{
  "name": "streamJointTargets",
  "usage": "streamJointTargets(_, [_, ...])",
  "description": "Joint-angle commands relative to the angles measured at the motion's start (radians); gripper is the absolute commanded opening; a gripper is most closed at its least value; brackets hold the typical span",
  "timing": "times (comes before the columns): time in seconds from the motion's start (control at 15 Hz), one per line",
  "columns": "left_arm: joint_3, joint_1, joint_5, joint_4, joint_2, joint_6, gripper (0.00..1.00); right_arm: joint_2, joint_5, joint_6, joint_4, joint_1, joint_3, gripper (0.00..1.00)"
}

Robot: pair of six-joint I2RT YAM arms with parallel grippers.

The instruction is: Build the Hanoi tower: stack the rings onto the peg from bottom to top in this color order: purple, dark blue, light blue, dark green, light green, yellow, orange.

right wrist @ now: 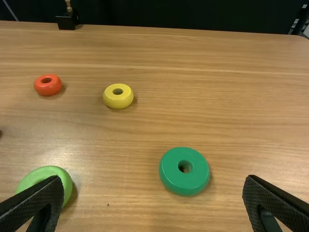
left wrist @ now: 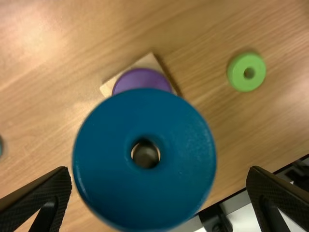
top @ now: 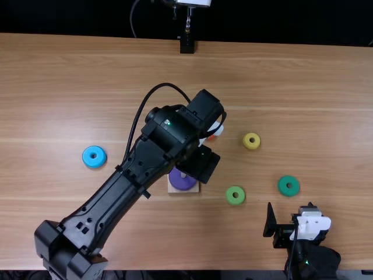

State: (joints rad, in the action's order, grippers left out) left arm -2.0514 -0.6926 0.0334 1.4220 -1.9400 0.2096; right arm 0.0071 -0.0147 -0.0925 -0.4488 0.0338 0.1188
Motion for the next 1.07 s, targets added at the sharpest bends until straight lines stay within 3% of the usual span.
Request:
streamJointTargets(0.0, [-0.059, 0.03, -0.004, 0.001, -0.007, 0.0, 1.0, -0.007, 0.009, 0.002, -0.062, 0.012, -0.119, 1.0])
streamJointTargets(0.4, [-0.136, 0.064, -0.004, 0.006, -0.005, 0.0, 1.0, -0.007, 0.009, 0.002, -0.062, 0.012, -0.119, 1.0])
streamJointTargets(0.47, [-0.138, 0.064, -0.004, 0.005, -0.007, -0.002, 0.67, -0.007, 0.009, 0.002, -0.062, 0.012, -0.119, 1.0])
streamJointTargets(0.53, [-0.138, 0.064, -0.004, 0.005, -0.007, -0.002, 0.2, -0.007, 0.009, 0.002, -0.062, 0.012, -0.119, 1.0])
streamJointTargets(0.6, [-0.138, 0.064, -0.004, 0.003, -0.007, -0.005, 0.0, -0.007, 0.009, 0.002, -0.062, 0.012, -0.119, 1.0])
streamJointTargets(1.0, [-0.138, 0.05, -0.004, -0.016, -0.008, -0.009, 0.0, -0.007, 0.009, 0.0, -0.062, 0.012, -0.119, 1.0])
